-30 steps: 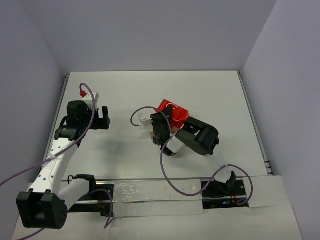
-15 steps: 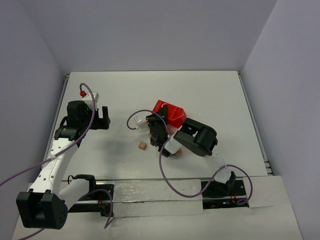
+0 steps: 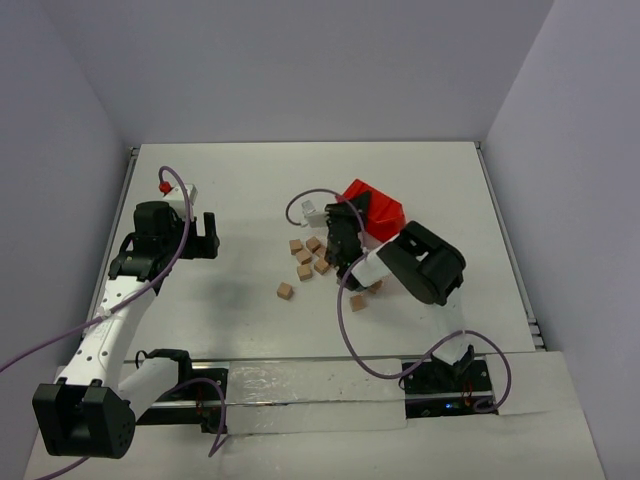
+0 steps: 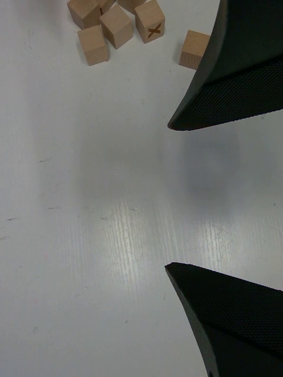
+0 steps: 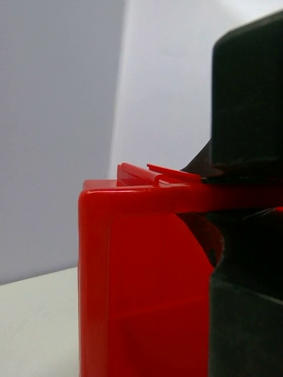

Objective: Build the wood block tower

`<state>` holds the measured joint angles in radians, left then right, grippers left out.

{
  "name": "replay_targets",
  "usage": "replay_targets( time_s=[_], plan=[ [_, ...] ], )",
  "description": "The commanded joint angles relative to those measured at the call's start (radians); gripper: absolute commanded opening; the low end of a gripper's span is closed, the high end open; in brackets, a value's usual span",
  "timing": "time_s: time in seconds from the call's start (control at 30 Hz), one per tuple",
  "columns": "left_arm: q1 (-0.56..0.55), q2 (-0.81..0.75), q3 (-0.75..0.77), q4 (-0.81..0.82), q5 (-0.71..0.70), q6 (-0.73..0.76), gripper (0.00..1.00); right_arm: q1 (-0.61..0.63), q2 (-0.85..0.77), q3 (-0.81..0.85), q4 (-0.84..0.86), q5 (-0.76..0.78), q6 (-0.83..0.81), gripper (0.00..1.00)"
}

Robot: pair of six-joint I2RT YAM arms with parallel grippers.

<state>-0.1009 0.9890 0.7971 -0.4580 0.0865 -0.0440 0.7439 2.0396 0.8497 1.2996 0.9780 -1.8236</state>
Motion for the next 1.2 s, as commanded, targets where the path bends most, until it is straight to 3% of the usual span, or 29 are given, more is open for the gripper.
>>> replay_targets(
  time_s=[0.0, 0.07, 0.13, 0.17, 0.2, 0.23, 0.3, 0.4, 0.67, 0.93, 1.17],
  plan=[
    [0.010, -0.009, 0.008, 0.036, 0.011, 0.006, 0.99, -0.087, -0.206, -0.008, -0.003, 0.060, 0.314, 0.00],
    [0.011, -0.009, 0.009, 0.034, 0.020, 0.008, 0.99, -0.128, -0.311, 0.028, -0.331, 0.057, 0.591, 0.00],
    [0.012, -0.012, 0.007, 0.038, 0.025, 0.009, 0.99, -0.162, -0.383, 0.093, -0.780, 0.013, 0.914, 0.00],
    [0.012, -0.011, 0.008, 0.038, 0.029, 0.009, 0.99, -0.192, -0.395, 0.153, -0.897, -0.042, 1.072, 0.00],
    [0.015, -0.010, 0.008, 0.037, 0.036, 0.011, 0.99, -0.233, -0.418, 0.232, -1.187, -0.117, 1.243, 0.00],
    [0.017, -0.008, 0.007, 0.035, 0.040, 0.013, 0.99, -0.261, -0.419, 0.273, -1.335, -0.161, 1.316, 0.00],
    [0.017, -0.006, 0.008, 0.034, 0.045, 0.015, 0.99, -0.315, -0.417, 0.331, -1.474, -0.244, 1.410, 0.00],
    [0.021, -0.006, 0.009, 0.026, 0.072, 0.026, 0.99, -0.418, -0.404, 0.375, -1.579, -0.382, 1.501, 0.00],
    [0.026, -0.060, -0.006, 0.014, 0.179, 0.087, 0.99, -0.729, -0.218, 0.621, -1.808, -0.770, 1.550, 0.00],
    [0.035, -0.066, -0.009, 0.006, 0.222, 0.108, 0.99, -0.966, 0.014, 0.940, -1.948, -0.945, 1.500, 0.00],
    [0.035, -0.062, -0.008, 0.004, 0.240, 0.116, 0.99, -1.056, 0.225, 1.230, -2.092, -1.097, 1.473, 0.00]
  ],
)
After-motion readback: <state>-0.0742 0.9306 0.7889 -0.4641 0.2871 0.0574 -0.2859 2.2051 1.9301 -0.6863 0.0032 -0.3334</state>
